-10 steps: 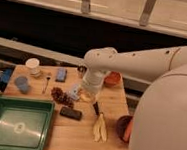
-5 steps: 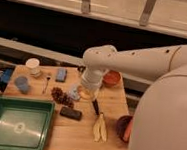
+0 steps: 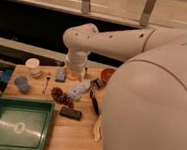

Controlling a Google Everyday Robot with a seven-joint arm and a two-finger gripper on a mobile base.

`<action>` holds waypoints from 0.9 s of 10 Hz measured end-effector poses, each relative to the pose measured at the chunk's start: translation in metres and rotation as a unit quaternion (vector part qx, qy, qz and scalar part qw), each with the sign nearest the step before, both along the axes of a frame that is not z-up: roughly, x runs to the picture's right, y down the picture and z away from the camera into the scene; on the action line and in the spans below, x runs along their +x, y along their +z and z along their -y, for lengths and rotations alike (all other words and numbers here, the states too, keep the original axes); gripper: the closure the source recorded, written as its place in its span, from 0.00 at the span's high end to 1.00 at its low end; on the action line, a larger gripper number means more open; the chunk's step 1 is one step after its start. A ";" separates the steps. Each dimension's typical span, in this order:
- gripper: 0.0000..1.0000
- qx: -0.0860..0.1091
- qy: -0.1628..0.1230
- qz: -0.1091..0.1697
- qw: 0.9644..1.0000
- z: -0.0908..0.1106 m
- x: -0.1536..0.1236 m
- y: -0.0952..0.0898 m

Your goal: Place apple in metal cup

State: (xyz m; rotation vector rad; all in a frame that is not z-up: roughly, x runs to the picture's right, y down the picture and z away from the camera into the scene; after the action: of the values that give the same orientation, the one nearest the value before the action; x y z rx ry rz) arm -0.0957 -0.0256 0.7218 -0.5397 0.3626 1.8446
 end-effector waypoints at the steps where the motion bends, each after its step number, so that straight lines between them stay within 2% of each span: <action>1: 0.00 0.012 -0.015 0.010 1.000 0.015 -0.015 0.002; 2: 0.00 0.027 -0.032 0.016 0.999 0.030 -0.030 0.006; 4: 0.00 0.046 -0.039 0.029 0.998 0.050 -0.048 0.007; 8: 0.00 0.049 -0.042 0.027 0.998 0.050 -0.048 0.007; 9: 0.00 0.054 -0.036 0.022 0.998 0.049 -0.046 0.009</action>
State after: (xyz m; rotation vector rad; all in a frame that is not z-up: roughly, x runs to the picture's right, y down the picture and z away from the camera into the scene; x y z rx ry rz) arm -0.1415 -0.0744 0.7306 -0.4857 0.2473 1.7689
